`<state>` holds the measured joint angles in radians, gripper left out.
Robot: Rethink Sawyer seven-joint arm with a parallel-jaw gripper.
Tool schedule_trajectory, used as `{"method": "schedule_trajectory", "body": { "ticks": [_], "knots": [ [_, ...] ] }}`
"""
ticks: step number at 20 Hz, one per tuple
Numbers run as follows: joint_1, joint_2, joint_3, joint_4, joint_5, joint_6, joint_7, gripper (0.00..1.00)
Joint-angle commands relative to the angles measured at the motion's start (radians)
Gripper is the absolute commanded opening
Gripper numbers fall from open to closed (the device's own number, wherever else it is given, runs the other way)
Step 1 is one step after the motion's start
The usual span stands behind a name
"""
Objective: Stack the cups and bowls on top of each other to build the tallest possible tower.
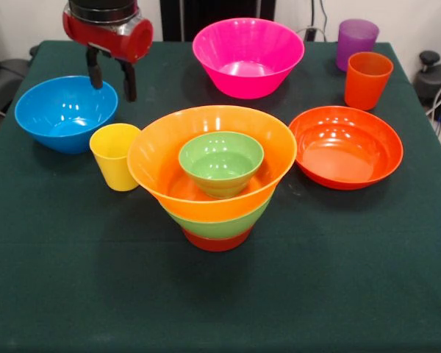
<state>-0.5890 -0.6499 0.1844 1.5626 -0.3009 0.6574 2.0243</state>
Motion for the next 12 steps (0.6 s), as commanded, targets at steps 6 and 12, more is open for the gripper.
{"method": "schedule_trajectory", "body": {
  "ticks": [6, 12],
  "knots": [
    [-0.116, 0.004, 0.297, 0.048, -0.148, 0.059, -0.491, 1.0],
    [-0.16, 0.019, 0.34, 0.057, -0.191, 0.061, -0.519, 1.0]
  ]
}}
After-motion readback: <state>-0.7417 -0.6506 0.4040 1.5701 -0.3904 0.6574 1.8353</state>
